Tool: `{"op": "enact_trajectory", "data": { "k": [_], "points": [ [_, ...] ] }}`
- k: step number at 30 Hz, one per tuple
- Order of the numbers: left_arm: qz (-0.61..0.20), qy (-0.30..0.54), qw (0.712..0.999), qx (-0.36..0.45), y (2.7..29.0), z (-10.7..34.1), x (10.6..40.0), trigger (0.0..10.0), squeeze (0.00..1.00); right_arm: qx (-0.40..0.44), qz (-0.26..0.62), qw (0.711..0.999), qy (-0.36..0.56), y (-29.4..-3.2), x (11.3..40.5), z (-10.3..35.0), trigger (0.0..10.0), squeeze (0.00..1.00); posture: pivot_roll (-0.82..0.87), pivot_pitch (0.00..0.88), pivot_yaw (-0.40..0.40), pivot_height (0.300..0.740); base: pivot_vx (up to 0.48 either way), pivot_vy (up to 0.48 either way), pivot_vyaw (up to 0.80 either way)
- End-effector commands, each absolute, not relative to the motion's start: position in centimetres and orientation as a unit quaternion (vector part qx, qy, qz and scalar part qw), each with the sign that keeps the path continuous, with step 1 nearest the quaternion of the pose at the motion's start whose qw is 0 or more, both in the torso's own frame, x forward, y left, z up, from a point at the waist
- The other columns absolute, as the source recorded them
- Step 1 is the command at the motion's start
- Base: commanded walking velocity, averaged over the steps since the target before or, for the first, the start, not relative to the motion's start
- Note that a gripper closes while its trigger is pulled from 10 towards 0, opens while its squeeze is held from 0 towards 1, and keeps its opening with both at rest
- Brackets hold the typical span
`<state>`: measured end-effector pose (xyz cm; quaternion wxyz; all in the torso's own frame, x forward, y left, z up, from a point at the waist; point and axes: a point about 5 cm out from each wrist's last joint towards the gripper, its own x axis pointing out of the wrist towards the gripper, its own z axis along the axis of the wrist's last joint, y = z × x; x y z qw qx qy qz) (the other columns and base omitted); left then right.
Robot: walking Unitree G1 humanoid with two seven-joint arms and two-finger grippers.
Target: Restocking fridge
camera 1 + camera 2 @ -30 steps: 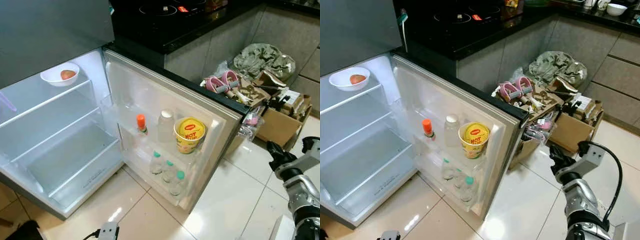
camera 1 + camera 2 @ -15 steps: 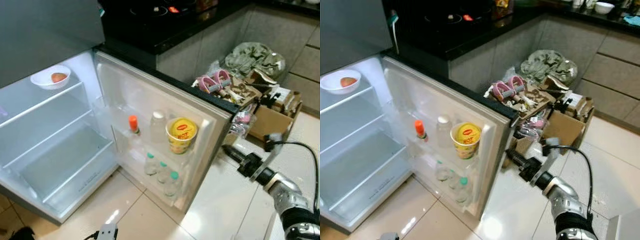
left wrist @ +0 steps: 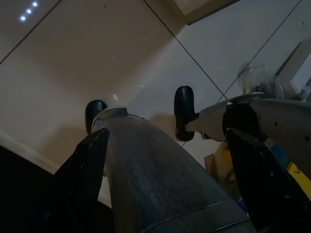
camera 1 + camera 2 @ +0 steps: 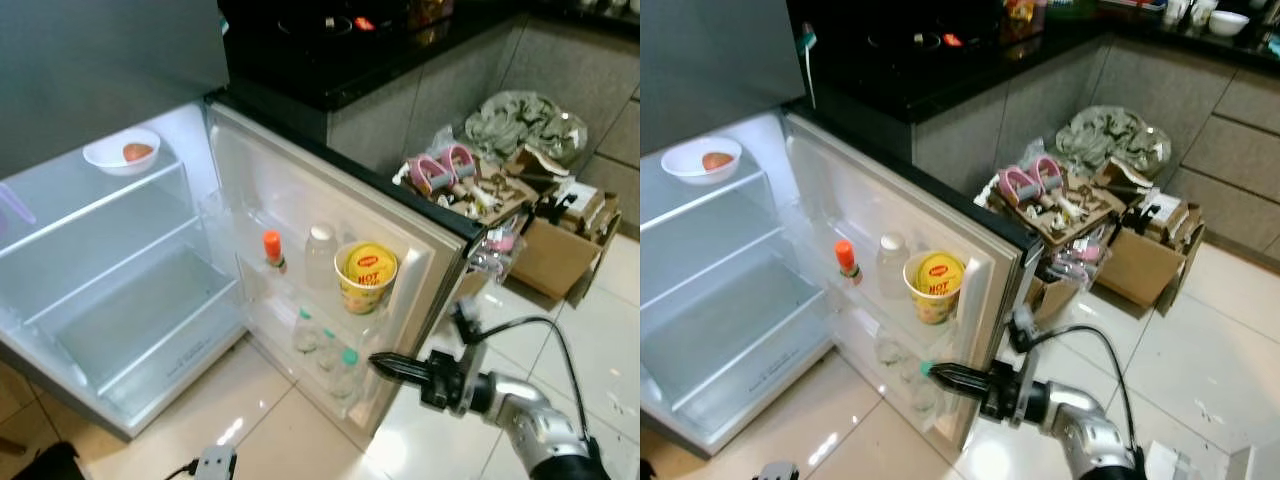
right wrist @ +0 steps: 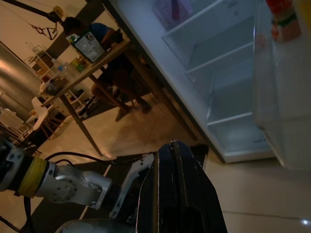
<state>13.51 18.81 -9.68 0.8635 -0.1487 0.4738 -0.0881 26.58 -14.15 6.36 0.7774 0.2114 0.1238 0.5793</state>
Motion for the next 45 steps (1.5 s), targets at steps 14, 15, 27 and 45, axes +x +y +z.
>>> {"op": "enact_trajectory", "data": {
  "k": [14,15,27,45],
  "points": [
    [-0.081,0.502,0.848,-0.151,19.1,-10.3,11.7,10.0,0.0,0.197,0.234,0.876,0.372,-22.9,19.9,-4.1,10.0,0.0,-0.04,0.068,-0.032,0.74,0.0,0.0,0.0],
    [-0.081,0.502,0.848,-0.151,19.1,-10.3,11.7,10.0,0.0,0.197,0.234,0.876,0.372,-22.9,19.9,-4.1,10.0,0.0,-0.04,0.068,-0.032,0.74,0.0,0.0,0.0],
    [-0.081,0.498,0.85,-0.151,18.9,-10.2,12.1,10.0,0.0,0.17,-0.128,0.895,0.393,-30.3,16.6,-5.4,10.0,0.0,-0.03,0.069,-0.032,0.74,0.0,0.0,0.0],
    [-0.075,0.505,0.846,-0.152,19.2,-10.4,11.4,10.0,0.0,0.228,-0.214,0.945,0.097,-36.3,25.2,4.8,10.0,0.0,-0.05,0.079,-0.027,0.74,0.0,0.0,0.0]
  ]
}}
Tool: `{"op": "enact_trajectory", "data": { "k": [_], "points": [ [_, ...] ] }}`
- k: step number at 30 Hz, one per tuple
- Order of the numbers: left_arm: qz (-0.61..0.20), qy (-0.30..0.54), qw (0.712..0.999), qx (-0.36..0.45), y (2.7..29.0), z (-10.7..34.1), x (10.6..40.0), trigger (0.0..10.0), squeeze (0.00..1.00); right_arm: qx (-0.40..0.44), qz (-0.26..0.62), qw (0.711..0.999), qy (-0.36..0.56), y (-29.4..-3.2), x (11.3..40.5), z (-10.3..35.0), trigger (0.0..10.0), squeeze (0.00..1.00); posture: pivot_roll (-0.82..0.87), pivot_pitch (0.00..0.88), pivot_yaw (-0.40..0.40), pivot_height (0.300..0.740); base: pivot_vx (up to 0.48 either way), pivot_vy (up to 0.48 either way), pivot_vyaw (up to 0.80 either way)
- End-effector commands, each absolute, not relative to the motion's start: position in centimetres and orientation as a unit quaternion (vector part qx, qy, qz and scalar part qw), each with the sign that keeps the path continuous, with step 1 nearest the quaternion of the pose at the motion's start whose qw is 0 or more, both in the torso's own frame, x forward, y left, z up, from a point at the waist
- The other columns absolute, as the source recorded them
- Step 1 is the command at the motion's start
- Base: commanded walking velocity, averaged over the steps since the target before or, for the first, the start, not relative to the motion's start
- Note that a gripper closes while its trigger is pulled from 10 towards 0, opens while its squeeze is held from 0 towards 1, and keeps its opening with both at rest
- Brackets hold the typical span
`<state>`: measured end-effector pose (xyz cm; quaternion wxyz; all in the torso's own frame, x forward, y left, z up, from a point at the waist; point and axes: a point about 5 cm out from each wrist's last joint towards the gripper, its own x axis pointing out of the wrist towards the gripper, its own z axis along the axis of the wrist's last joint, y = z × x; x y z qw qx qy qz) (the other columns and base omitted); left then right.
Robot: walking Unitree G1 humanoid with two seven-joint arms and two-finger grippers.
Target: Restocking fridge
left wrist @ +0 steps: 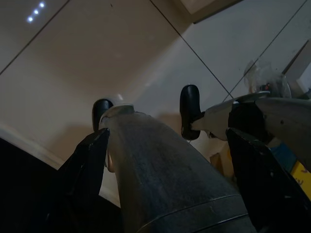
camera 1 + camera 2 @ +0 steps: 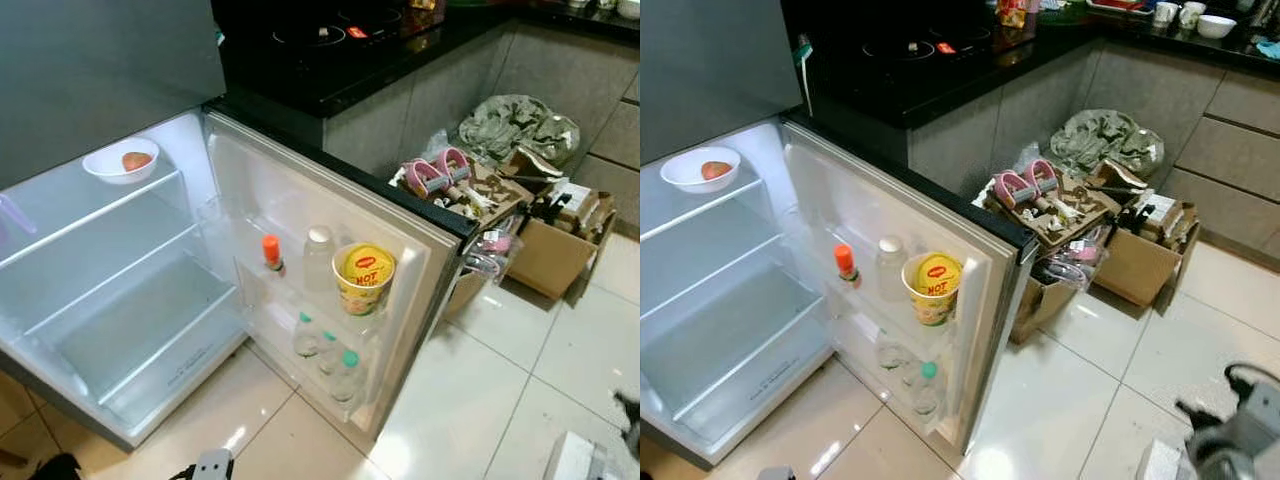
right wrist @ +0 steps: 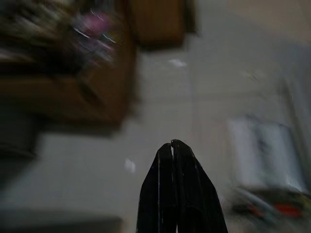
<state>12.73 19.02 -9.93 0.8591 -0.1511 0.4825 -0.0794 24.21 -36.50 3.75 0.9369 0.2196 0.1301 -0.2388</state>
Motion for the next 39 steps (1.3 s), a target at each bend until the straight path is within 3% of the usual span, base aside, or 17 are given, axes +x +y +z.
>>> {"op": "enact_trajectory", "data": {
  "k": [1,6,7,8,9,13,17,20,25,27,28,32,35,39],
  "points": [
    [-0.075,0.505,0.846,-0.152,19.2,-10.4,11.4,10.0,0.0,0.228,-0.214,0.945,0.097,-36.3,25.2,4.8,10.0,0.0,-0.05,0.079,-0.027,0.74,0.0,0.0,0.0],
    [-0.075,0.503,0.848,-0.15,19.4,-10.3,11.5,10.0,0.0,0.243,-0.14,0.958,0.06,-34.9,27.6,6.5,10.0,0.0,-0.05,0.078,-0.025,0.74,0.0,0.0,0.0],
    [-0.076,0.502,0.848,-0.15,19.4,-10.3,11.6,10.0,0.0,0.249,-0.08,0.964,0.054,-33.6,28.7,7.1,10.0,0.0,-0.05,0.075,-0.025,0.74,0.0,0.0,0.0],
    [-0.076,0.502,0.848,-0.15,19.4,-10.3,11.6,10.0,0.0,0.249,-0.08,0.964,0.054,-33.6,28.7,7.1,10.0,0.0,-0.05,0.075,-0.025,0.74,0.0,0.0,0.0],
    [-0.078,0.501,0.849,-0.149,19.4,-10.2,11.7,10.0,0.0,0.25,0.038,0.966,0.054,-30.8,30.4,7.8,10.0,0.0,-0.05,0.073,-0.027,0.74,0.0,0.0,0.0],
    [-0.079,0.501,0.849,-0.149,19.3,-10.2,11.7,10.0,0.0,0.241,0.136,0.959,0.062,-28.4,31.2,8.1,10.0,0.0,-0.05,0.071,-0.028,0.74,0.0,0.0,0.0],
    [-0.081,0.502,0.848,-0.149,19.2,-10.3,11.7,10.0,0.0,0.223,0.307,0.922,0.079,-24.4,31.6,8.3,10.0,0.0,-0.05,0.072,-0.025,0.74,0.0,0.0,0.0],
    [-0.081,0.502,0.848,-0.148,19.2,-10.3,11.7,10.0,0.0,0.208,0.344,0.911,0.088,-23.6,31.5,8.3,10.0,0.0,-0.05,0.073,-0.025,0.74,0.0,0.0,0.0],
    [-0.082,0.502,0.848,-0.148,19.3,-10.2,11.7,10.0,0.0,0.193,0.486,0.848,0.09,-20.9,30.8,9.5,10.0,0.0,-0.06,0.079,-0.017,0.74,0.0,0.0,0.0],
    [-0.082,0.502,0.848,-0.147,19.3,-10.2,11.8,10.0,0.0,0.192,0.501,0.839,0.091,-20.6,30.7,9.6,10.0,0.0,-0.06,0.079,-0.017,0.74,0.0,0.0,0.0],
    [-0.082,0.502,0.848,-0.147,19.3,-10.2,11.8,10.0,0.0,0.191,0.538,0.816,0.094,-19.5,30.2,9.9,10.0,0.0,-0.06,0.079,-0.017,0.74,0.0,0.0,0.0],
    [-0.082,0.502,0.848,-0.147,19.3,-10.2,11.8,10.0,0.0,0.186,0.563,0.799,0.1,-18.3,29.8,9.9,10.0,0.0,-0.06,0.078,-0.017,0.74,0.0,0.0,0.0],
    [-0.081,0.501,0.849,-0.148,19.3,-10.2,11.9,10.0,0.0,0.19,0.609,0.764,0.101,-16.0,28.9,10.2,10.0,0.0,-0.06,0.08,-0.021,0.74,0.0,0.0,0.0],
    [-0.082,0.5,0.849,-0.149,19.2,-10.2,12.0,10.0,0.0,0.191,0.622,0.752,0.102,-15.0,28.5,10.1,10.0,0.0,-0.06,0.08,-0.023,0.74,0.0,0.0,0.0]
  ]
}}
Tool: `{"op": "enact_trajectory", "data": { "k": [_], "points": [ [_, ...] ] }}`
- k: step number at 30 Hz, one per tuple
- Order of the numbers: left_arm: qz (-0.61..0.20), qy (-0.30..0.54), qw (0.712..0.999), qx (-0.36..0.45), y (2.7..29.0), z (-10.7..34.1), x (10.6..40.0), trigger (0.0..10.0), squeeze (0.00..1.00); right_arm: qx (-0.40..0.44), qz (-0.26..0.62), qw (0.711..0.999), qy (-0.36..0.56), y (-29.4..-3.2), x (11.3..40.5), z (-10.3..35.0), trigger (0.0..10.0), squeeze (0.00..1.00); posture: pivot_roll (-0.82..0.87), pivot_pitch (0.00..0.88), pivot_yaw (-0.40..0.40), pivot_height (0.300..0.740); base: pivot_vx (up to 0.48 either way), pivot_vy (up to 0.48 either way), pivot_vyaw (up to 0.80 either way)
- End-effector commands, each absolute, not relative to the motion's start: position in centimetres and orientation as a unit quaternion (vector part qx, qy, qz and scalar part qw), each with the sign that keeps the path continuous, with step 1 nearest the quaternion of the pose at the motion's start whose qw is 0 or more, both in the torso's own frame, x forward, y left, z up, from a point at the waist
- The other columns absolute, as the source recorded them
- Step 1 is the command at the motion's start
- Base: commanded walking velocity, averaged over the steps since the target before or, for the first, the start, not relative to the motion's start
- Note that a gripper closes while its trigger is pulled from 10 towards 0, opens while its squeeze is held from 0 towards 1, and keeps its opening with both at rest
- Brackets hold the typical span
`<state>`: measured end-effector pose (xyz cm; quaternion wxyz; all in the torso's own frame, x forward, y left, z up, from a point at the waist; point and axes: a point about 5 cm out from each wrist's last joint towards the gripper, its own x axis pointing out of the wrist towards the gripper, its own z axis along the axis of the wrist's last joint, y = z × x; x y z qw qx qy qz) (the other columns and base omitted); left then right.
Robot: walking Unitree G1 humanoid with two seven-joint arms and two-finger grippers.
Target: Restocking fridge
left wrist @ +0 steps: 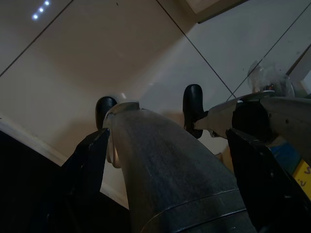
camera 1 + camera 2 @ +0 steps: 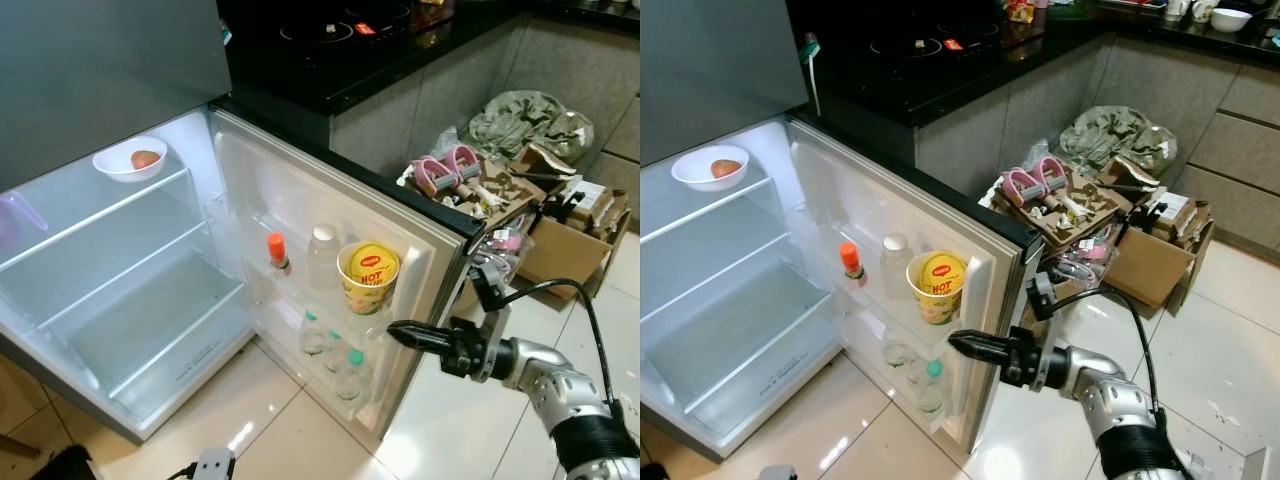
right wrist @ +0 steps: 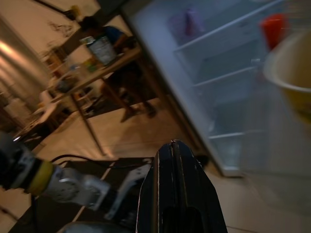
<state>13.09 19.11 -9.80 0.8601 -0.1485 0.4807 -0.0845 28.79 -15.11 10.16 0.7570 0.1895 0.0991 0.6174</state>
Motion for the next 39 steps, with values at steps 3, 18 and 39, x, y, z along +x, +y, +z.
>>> {"op": "enact_trajectory", "data": {
  "k": [3,18,39],
  "points": [
    [-0.082,0.5,0.849,-0.151,19.0,-10.2,12.0,10.0,0.0,0.187,0.622,0.752,0.112,-14.8,28.3,9.6,10.0,0.0,-0.06,0.08,-0.023,0.74,0.0,0.0,0.0],
    [-0.079,0.503,0.848,-0.145,18.9,-10.3,11.7,10.0,0.0,0.034,0.229,0.881,0.412,-24.2,24.2,-1.9,10.0,0.0,-0.06,0.083,-0.026,0.74,0.0,0.0,0.0],
    [-0.082,0.505,0.849,-0.132,19.4,-10.2,11.8,10.0,0.0,0.234,-0.08,0.943,0.222,-28.3,25.9,-0.1,10.0,0.0,-0.02,0.112,0.012,0.74,0.0,0.0,0.0]
  ]
}}
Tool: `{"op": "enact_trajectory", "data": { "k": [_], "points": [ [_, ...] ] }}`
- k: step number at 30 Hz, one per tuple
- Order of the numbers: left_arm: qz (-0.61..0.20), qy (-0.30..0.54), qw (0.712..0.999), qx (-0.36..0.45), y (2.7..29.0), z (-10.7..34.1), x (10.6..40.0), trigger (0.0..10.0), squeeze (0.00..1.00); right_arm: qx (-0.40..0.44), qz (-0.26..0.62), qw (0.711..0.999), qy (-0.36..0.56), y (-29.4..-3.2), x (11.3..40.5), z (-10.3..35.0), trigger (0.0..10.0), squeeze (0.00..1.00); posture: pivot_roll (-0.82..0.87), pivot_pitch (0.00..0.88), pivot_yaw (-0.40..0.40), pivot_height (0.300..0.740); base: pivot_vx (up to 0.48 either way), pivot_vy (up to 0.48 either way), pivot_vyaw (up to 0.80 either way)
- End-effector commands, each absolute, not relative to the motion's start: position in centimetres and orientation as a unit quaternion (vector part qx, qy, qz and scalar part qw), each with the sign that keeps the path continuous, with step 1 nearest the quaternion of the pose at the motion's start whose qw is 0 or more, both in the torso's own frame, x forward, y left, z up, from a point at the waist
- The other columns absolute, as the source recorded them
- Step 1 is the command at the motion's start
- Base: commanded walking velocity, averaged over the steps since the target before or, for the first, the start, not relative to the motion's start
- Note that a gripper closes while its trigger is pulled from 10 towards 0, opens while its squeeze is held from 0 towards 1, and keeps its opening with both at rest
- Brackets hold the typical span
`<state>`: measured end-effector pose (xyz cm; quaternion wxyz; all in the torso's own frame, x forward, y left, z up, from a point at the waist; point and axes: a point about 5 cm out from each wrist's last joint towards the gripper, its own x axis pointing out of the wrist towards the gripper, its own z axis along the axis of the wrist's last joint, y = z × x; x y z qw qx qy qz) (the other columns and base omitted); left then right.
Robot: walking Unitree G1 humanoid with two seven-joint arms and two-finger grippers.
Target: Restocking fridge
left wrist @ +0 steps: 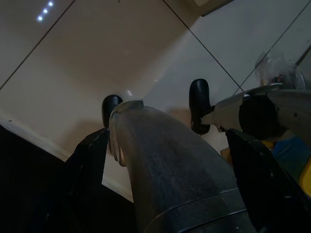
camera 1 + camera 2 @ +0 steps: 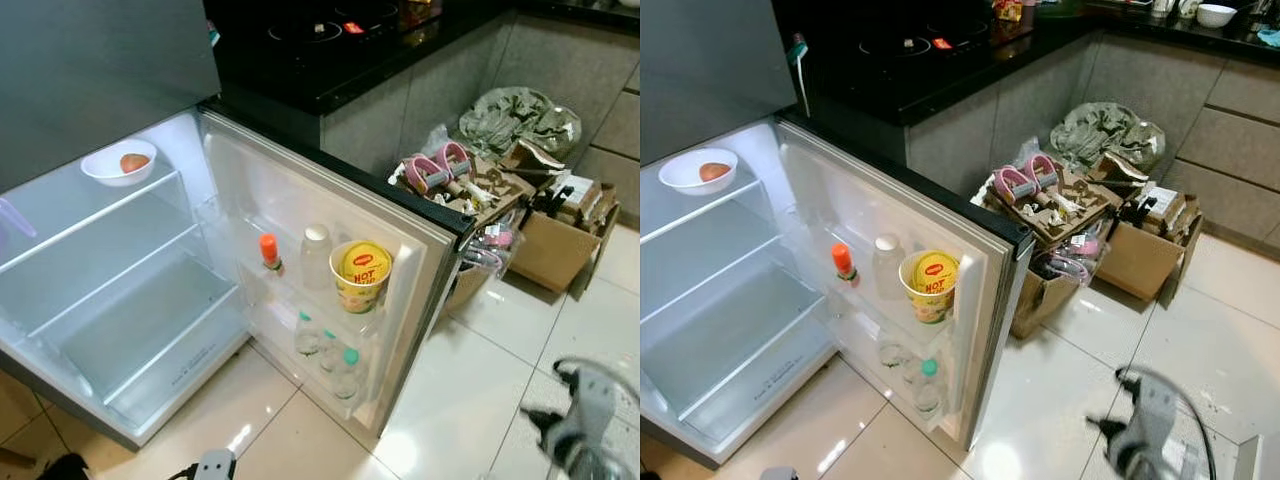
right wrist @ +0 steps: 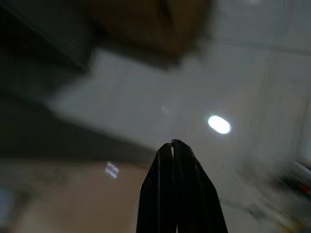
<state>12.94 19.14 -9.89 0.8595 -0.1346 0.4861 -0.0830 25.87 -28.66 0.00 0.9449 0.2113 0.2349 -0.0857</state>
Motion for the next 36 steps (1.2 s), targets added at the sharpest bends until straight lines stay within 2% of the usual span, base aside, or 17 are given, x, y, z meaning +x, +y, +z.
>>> {"op": "enact_trajectory", "data": {
  "k": [1,10,16,20,22,23,25,26,27,28,29,30,31,32,33,35,36],
  "points": [
    [-0.083,0.505,0.849,-0.132,19.5,-10.2,11.7,10.0,0.0,0.243,-0.07,0.945,0.209,-28.1,26.5,0.4,10.0,0.0,-0.02,0.117,0.014,0.74,0.0,0.0,0.0],
    [-0.085,0.511,0.847,-0.12,21.6,-10.2,9.9,10.0,0.0,0.279,0.038,0.955,0.096,-25.7,32.1,6.0,10.0,0.0,0.05,0.23,0.056,0.74,0.0,0.0,0.0],
    [-0.085,0.52,0.842,-0.116,22.3,-10.3,8.4,10.0,0.0,0.286,0.093,0.951,0.068,-24.7,33.4,7.7,10.0,0.0,0.08,0.269,0.072,0.74,0.0,0.0,0.0],
    [-0.089,0.523,0.84,-0.115,22.6,-10.3,7.9,10.0,0.0,0.284,0.171,0.941,0.061,-23.1,34.0,8.6,10.0,0.0,0.08,0.28,0.075,0.74,0.0,0.0,0.0],
    [-0.091,0.52,0.841,-0.116,22.6,-10.2,8.0,10.0,0.0,0.28,0.249,0.925,0.065,-21.4,34.1,8.9,10.0,0.0,0.08,0.287,0.076,0.74,0.0,0.0,0.0],
    [-0.091,0.52,0.841,-0.116,22.6,-10.2,8.0,10.0,0.0,0.28,0.249,0.925,0.065,-21.4,34.1,8.9,10.0,0.0,0.08,0.287,0.076,0.74,0.0,0.0,0.0],
    [-0.097,0.512,0.845,-0.116,22.4,-10.1,8.6,10.0,0.0,0.273,0.365,0.887,0.075,-19.1,33.8,9.2,10.0,0.0,0.07,0.29,0.075,0.74,0.0,0.0,0.0],
    [-0.097,0.512,0.845,-0.116,22.4,-10.1,8.6,10.0,0.0,0.273,0.365,0.887,0.075,-19.1,33.8,9.2,10.0,0.0,0.07,0.29,0.075,0.74,0.0,0.0,0.0],
    [-0.099,0.509,0.847,-0.116,22.3,-10.1,9.0,10.0,0.0,0.269,0.418,0.864,0.081,-18.1,33.4,9.2,10.0,0.0,0.06,0.288,0.075,0.74,0.0,0.0,0.0],
    [-0.099,0.509,0.847,-0.116,22.3,-10.1,9.0,10.0,0.0,0.269,0.418,0.864,0.081,-18.1,33.4,9.2,10.0,0.0,0.06,0.288,0.075,0.74,0.0,0.0,0.0],
    [-0.101,0.506,0.849,-0.116,22.2,-10.0,9.3,10.0,0.0,0.273,0.464,0.838,0.089,-17.1,32.9,9.1,10.0,0.0,0.06,0.288,0.075,0.74,0.0,0.0,0.0],
    [-0.101,0.506,0.849,-0.116,22.2,-10.0,9.3,10.0,0.0,0.273,0.464,0.838,0.089,-17.1,32.9,9.1,10.0,0.0,0.06,0.288,0.075,0.74,0.0,0.0,0.0],
    [-0.105,0.504,0.85,-0.116,21.9,-10.0,9.6,10.0,0.0,0.271,0.52,0.804,0.102,-15.7,32.0,8.7,10.0,0.0,0.05,0.286,0.074,0.74,0.0,0.0,0.0],
    [-0.105,0.504,0.85,-0.116,21.9,-10.0,9.6,10.0,0.0,0.271,0.52,0.804,0.102,-15.7,32.0,8.7,10.0,0.0,0.05,0.286,0.074,0.74,0.0,0.0,0.0],
    [-0.107,0.502,0.85,-0.116,21.8,-10.0,9.8,10.0,0.0,0.271,0.568,0.769,0.114,-14.4,31.1,8.4,10.0,0.0,0.04,0.281,0.073,0.74,0.0,0.0,0.0],
    [-0.107,0.502,0.85,-0.116,21.8,-10.0,9.8,10.0,0.0,0.271,0.568,0.769,0.114,-14.4,31.1,8.4,10.0,0.0,0.04,0.281,0.073,0.74,0.0,0.0,0.0],
    [-0.109,0.501,0.851,-0.116,21.6,-10.0,10.0,10.0,0.0,0.281,0.622,0.722,0.118,-12.7,29.6,8.6,10.0,0.0,0.03,0.276,0.072,0.74,0.0,0.0,0.0]
  ]
}}
